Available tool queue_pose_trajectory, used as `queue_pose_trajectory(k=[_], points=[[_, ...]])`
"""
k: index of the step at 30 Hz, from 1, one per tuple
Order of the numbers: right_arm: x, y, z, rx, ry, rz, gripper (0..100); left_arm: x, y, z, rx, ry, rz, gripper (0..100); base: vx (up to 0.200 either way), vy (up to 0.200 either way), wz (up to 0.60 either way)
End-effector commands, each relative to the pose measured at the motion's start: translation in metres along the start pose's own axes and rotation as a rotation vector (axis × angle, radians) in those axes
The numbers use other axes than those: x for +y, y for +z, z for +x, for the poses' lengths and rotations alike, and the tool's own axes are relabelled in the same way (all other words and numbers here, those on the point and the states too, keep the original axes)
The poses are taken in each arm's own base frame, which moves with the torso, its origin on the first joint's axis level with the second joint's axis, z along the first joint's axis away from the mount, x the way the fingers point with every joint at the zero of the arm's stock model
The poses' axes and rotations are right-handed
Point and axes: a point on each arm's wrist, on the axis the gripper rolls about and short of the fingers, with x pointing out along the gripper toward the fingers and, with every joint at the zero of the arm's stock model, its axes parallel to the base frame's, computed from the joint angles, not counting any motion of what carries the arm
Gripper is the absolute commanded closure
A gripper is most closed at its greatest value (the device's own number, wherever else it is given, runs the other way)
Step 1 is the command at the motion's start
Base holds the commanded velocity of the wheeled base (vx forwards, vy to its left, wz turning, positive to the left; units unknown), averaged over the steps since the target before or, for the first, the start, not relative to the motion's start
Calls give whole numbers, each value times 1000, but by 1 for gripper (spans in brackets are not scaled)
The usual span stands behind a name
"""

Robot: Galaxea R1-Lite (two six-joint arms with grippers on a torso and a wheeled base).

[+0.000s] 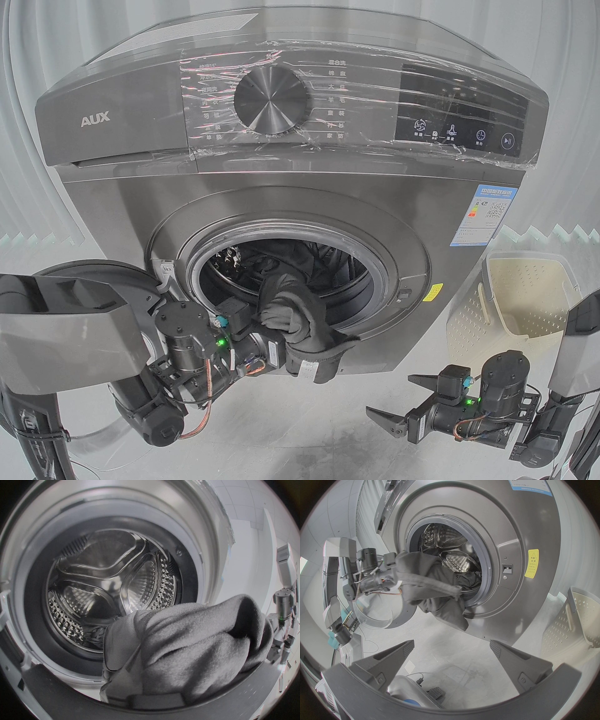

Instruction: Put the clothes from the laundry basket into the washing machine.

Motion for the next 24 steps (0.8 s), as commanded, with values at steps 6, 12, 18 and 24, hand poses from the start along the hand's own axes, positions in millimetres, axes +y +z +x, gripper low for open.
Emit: queue_pose_trajectory(k=[6, 12, 18, 24], points=[[3, 3, -6, -19, 13, -3, 0, 26, -28, 71, -68, 30, -50, 100, 0, 0, 0], [3, 3, -6, -14, 14, -5, 0, 30, -22, 105, -78, 55, -58, 100, 0, 0, 0], [5, 2, -6, -12, 22, -7, 0, 41, -6, 133, -95, 95, -57, 100, 0, 0, 0], [7, 2, -6, -11, 29, -13, 0, 49, -7, 159, -118, 129, -52, 100, 0, 0, 0]])
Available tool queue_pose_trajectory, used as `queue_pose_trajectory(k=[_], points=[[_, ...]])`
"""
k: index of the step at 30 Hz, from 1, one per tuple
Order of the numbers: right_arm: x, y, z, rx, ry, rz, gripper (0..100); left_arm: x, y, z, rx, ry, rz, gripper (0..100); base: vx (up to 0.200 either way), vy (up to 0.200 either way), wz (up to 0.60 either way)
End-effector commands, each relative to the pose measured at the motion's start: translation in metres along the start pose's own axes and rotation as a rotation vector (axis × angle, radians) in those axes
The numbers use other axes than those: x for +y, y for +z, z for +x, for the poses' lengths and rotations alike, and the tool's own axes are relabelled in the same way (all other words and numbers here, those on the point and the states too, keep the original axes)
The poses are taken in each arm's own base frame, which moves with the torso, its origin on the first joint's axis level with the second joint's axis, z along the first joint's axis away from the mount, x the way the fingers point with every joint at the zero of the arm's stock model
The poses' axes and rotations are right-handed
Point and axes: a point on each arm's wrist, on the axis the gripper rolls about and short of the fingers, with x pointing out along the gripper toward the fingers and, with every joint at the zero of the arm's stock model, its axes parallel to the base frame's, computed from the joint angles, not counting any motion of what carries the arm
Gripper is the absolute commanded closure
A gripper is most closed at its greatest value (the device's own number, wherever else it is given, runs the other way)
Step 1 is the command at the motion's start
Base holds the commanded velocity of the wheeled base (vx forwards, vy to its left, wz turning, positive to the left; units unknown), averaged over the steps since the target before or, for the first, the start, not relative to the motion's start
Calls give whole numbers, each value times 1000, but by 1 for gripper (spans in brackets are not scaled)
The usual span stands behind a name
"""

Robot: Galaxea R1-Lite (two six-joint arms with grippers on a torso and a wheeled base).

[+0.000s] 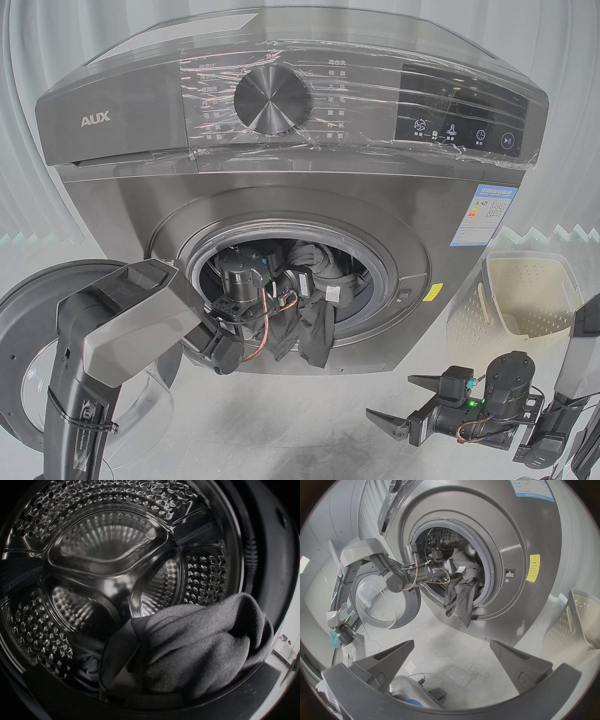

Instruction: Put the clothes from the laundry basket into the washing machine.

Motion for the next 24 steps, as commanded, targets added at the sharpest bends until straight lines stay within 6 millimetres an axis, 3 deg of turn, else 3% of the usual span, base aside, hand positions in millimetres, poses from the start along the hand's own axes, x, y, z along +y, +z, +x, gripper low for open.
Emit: queue_pose_trajectory(k=[1, 9, 13, 20, 21, 24], points=[[3, 0, 0, 2, 12, -8, 0, 11, -15, 26, -9, 37, 3, 100, 0, 0, 0], [4, -1, 2, -5, 18, -6, 0, 20, -22, 47, -50, 61, 3, 100, 0, 0, 0], [4, -3, 2, 4, 16, -6, 0, 36, -20, 66, -100, 137, 2, 100, 0, 0, 0], [4, -3, 2, 4, 18, -7, 0, 41, -14, 68, -88, 163, 5, 100, 0, 0, 0], [4, -3, 2, 4, 18, -7, 0, 41, -14, 68, -87, 163, 5, 0, 0, 0, 0], [4, -3, 2, 6, 17, -5, 0, 40, -17, 66, -79, 161, 5, 0, 0, 0, 0]])
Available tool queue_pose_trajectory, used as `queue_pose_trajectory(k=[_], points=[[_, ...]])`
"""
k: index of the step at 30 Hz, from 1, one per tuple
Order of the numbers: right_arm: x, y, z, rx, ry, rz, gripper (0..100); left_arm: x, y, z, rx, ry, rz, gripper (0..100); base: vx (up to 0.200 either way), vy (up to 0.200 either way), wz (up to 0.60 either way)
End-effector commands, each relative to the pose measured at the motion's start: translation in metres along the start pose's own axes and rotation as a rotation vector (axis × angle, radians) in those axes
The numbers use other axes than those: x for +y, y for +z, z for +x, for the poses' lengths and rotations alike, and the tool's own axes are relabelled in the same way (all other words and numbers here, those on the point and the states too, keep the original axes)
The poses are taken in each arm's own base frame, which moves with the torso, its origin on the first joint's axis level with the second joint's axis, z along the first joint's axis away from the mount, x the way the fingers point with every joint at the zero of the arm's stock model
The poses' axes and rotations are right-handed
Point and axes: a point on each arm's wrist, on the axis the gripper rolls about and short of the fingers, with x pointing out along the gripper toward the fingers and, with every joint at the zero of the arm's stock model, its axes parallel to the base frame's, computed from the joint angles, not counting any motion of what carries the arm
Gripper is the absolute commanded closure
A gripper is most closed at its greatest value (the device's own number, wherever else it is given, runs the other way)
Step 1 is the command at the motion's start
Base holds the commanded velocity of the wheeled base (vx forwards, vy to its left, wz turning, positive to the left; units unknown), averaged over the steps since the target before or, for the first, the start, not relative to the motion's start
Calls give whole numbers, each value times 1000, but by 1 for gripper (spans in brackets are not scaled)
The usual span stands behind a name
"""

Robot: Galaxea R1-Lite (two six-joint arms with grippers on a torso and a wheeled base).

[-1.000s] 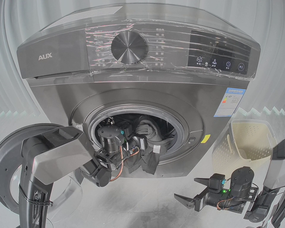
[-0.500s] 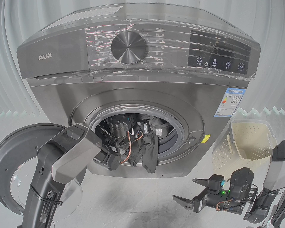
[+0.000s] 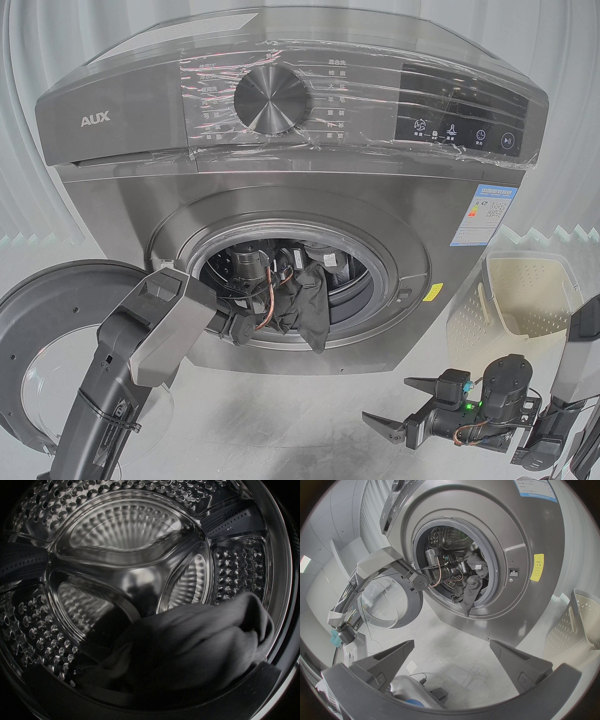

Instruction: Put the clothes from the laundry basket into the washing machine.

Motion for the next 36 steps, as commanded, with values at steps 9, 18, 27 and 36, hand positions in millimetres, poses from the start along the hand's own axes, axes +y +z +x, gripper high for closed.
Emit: queue_pose_trajectory(k=[9, 18, 27, 36], points=[[-1, -1, 0, 5, -1, 1, 0, -3, 15, -28, 146, -10, 23, 0, 0, 0, 0], [0, -1, 0, 7, -1, 2, 0, -19, 39, -68, 269, -97, 44, 0, 0, 0, 0], [0, -2, 0, 10, -2, 1, 0, -24, 40, -115, 394, -220, 124, 0, 0, 0, 0], [0, -2, 0, 10, -1, 1, 0, -18, 21, -94, 353, -145, 140, 0, 0, 0, 0]])
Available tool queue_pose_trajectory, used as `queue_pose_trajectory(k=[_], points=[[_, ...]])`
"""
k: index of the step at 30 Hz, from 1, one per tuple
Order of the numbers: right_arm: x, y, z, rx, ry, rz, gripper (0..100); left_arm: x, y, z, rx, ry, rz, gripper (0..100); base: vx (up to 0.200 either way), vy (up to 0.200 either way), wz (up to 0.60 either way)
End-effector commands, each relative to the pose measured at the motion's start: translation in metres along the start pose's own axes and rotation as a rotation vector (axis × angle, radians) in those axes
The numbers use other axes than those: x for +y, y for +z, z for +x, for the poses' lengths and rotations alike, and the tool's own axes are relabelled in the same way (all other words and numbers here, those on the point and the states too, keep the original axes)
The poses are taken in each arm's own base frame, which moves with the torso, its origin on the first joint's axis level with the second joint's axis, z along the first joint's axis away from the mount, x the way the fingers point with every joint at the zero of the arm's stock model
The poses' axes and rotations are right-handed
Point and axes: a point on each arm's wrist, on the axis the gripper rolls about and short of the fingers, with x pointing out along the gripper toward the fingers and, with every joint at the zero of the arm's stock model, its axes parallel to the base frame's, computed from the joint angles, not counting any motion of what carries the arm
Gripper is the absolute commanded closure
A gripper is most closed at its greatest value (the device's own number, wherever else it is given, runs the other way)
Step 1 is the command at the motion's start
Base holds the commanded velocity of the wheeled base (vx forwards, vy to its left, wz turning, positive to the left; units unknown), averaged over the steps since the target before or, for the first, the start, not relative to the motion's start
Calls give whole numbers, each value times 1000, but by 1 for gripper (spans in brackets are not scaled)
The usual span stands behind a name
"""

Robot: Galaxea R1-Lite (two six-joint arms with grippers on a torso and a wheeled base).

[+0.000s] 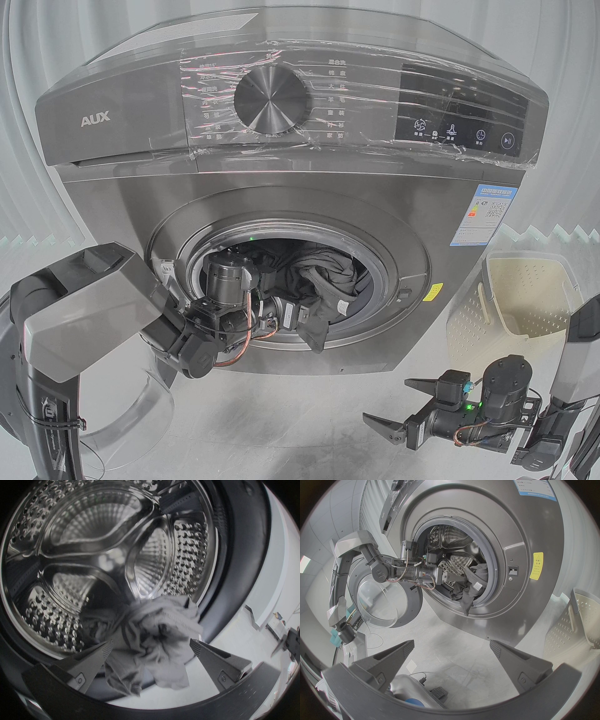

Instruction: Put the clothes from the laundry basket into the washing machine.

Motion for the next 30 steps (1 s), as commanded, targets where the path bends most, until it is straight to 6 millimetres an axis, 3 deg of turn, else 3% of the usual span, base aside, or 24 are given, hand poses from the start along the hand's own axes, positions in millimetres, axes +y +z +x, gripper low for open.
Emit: queue_pose_trajectory(k=[1, 13, 23, 24, 30], points=[[0, -1, 1, 6, 1, -1, 0, 5, 3, 24, -82, 63, -1, 0, 0, 0, 0], [0, -4, 3, 21, 0, -2, 0, -4, -8, 28, -72, 13, 4, 0, 0, 0, 0], [0, -6, 4, 27, -1, -2, 0, -5, -33, 69, -89, 8, 1, 0, 0, 0, 0], [0, -6, 4, 27, -1, -2, 0, -5, -33, 69, -92, 8, 1, 100, 0, 0, 0], [0, -7, 5, 33, -2, -2, 0, -4, -32, 88, -136, 24, 1, 100, 0, 0, 0]])
